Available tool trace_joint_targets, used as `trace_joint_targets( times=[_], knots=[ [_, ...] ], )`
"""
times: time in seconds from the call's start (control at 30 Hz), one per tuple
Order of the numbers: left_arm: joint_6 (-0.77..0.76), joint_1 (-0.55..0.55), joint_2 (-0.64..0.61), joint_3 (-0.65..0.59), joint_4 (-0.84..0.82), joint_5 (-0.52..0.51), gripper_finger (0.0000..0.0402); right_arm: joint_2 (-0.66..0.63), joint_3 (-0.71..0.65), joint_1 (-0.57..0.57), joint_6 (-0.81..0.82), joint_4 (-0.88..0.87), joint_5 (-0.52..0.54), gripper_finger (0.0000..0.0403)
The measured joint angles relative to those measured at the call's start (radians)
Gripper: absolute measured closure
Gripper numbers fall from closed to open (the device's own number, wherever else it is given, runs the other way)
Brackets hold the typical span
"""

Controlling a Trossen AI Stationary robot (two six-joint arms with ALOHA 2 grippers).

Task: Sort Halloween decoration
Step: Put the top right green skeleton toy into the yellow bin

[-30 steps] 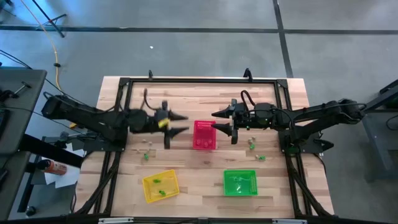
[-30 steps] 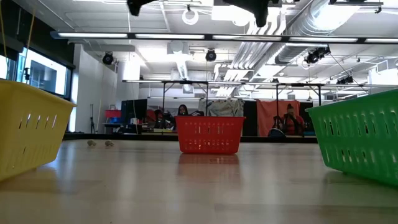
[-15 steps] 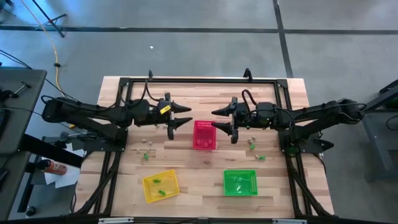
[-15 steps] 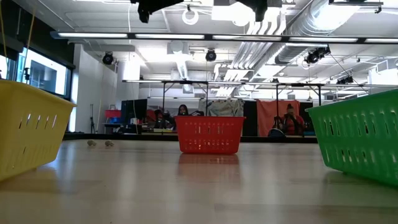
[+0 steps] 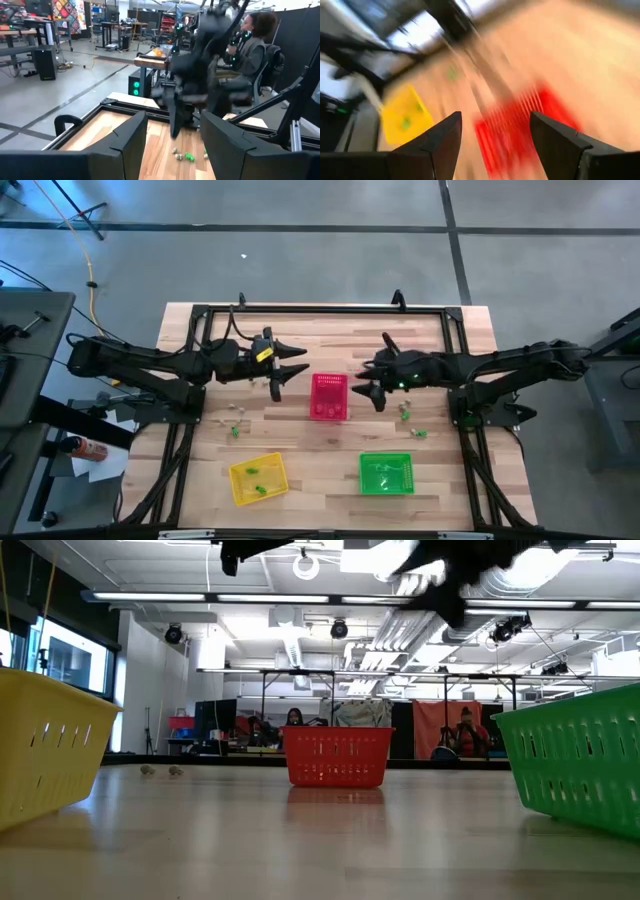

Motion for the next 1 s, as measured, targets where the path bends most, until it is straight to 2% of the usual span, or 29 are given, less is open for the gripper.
trace_joint_targets(
  times=[0.2,0.3,0.4,0.63,0.83,0.93,1.0],
  knots=[
    [0.0,0.0,0.0,0.0,-0.007,-0.046,0.0229,0.027,0.0,0.001,0.496,-0.51,-0.031,0.0176],
    [0.0,0.0,0.0,0.0,-0.006,-0.071,0.0229,0.052,0.0,0.001,0.732,-0.681,-0.038,0.0176],
    [0.0,0.0,0.0,0.0,-0.008,-0.074,0.0229,0.077,0.0,0.018,0.862,-0.801,-0.055,0.0176],
    [0.0,0.0,0.0,0.0,-0.014,-0.07,0.0229,0.158,0.0,0.085,0.933,-0.871,-0.137,0.0176],
    [0.0,0.0,0.0,0.0,-0.019,-0.07,0.0229,0.244,0.0,0.099,0.942,-0.865,-0.144,0.0176],
    [0.0,0.0,0.0,0.0,-0.021,-0.07,0.0229,0.276,-0.011,0.09,0.935,-0.846,-0.164,0.0176],
    [0.0,0.0,0.0,0.0,-0.021,-0.07,0.0229,0.278,-0.054,0.078,0.937,-0.766,-0.182,0.0176]
  ],
)
